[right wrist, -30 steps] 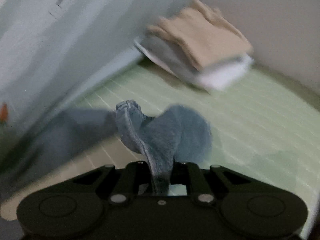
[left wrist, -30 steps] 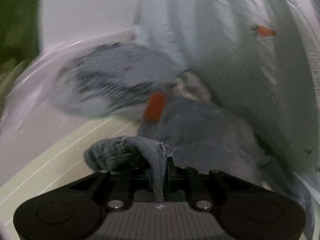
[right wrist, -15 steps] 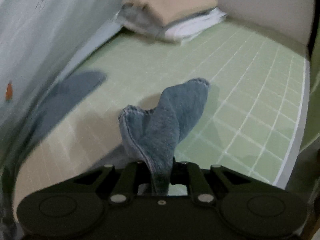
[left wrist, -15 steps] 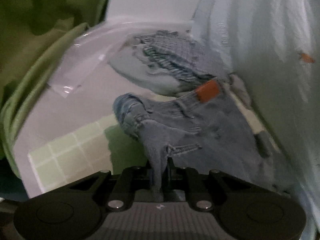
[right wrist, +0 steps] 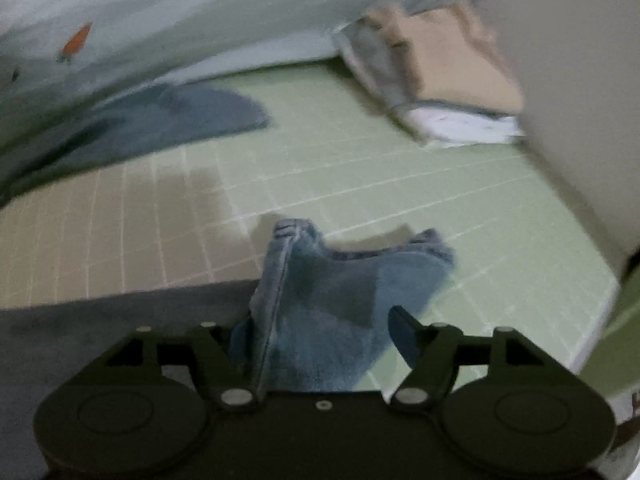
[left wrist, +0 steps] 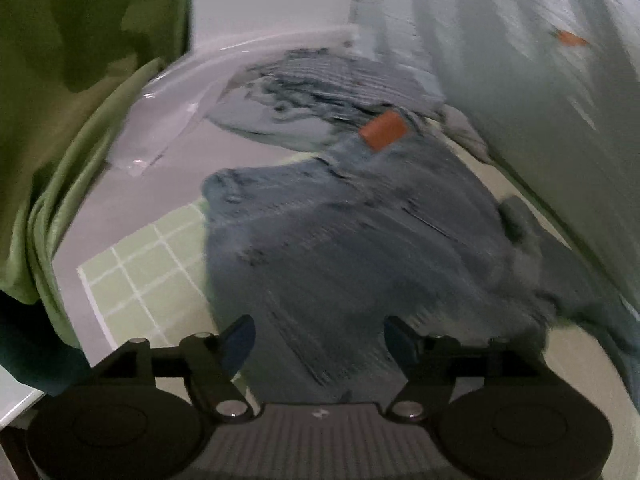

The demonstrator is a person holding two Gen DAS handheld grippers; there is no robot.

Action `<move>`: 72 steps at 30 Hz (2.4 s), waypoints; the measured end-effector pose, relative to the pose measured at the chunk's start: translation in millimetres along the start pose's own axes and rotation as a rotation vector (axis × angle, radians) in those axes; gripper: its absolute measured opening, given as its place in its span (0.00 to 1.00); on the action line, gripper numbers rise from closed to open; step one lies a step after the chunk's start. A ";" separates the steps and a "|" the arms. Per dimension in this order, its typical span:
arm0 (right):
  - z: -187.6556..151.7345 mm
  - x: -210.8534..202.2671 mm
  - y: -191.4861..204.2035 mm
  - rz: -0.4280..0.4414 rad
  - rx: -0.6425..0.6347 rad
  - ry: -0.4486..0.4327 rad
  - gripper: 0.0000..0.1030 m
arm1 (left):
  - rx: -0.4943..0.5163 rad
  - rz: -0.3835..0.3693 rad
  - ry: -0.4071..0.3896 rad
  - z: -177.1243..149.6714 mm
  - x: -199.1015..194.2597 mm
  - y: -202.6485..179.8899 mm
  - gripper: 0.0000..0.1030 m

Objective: Fold clothes

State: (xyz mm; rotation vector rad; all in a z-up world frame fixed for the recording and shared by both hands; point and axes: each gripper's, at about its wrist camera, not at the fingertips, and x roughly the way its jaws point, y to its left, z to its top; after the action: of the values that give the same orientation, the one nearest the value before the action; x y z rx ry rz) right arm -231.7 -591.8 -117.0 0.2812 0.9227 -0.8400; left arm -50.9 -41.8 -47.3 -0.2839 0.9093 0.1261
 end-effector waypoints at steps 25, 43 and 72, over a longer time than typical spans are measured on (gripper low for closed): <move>-38.3 -18.3 -153.9 -0.040 0.381 0.003 0.41 | 0.214 -0.081 0.113 -84.4 -2.5 -124.2 0.78; 26.8 9.8 -88.1 0.107 0.194 -0.082 0.99 | 0.317 -0.062 0.198 -80.7 22.6 -155.5 0.84; 222.4 185.2 33.5 0.360 0.091 -0.026 0.06 | 0.332 0.039 0.240 -45.1 99.5 -202.2 1.00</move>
State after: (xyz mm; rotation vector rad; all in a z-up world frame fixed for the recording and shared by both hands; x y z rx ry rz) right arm -16.4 -787.2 -136.0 0.4984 0.7800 -0.5518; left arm 21.5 -249.5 -114.1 0.0291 1.1566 -0.0247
